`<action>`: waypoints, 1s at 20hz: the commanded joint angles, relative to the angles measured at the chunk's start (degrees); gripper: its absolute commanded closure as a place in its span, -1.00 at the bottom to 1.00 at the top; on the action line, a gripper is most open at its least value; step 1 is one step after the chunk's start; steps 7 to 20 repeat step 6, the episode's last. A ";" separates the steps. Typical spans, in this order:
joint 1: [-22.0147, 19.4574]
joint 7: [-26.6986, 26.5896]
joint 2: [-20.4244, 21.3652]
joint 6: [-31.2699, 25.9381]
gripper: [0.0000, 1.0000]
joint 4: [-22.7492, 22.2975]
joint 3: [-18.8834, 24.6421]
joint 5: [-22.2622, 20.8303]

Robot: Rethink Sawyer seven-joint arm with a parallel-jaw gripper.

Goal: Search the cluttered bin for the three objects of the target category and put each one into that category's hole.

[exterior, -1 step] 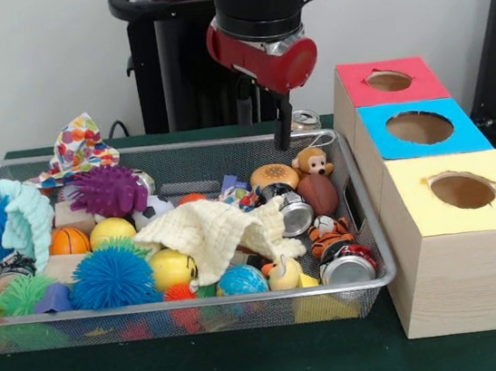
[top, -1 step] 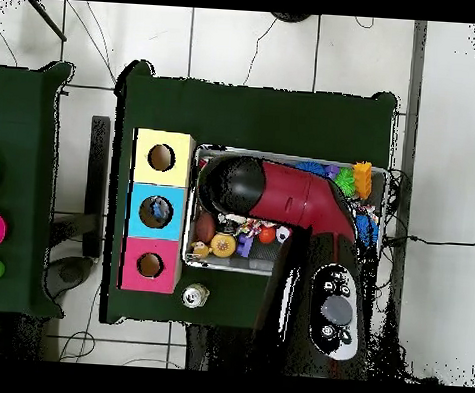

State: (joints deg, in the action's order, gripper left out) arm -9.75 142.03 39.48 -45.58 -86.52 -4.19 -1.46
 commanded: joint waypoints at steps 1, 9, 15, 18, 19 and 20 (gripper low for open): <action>-2.25 -7.97 -1.30 -2.10 -1.00 -1.26 4.67 -4.11; -2.46 -7.41 -1.81 -4.80 -1.00 0.10 4.58 -3.46; -2.46 -7.41 -1.81 -4.80 -1.00 0.10 4.58 -3.46; -2.46 -7.41 -1.81 -4.80 -1.00 0.10 4.58 -3.46; -2.46 -7.41 -1.81 -4.80 -1.00 0.10 4.58 -3.46; -2.46 -7.41 -1.81 -4.80 -1.00 0.10 4.58 -3.46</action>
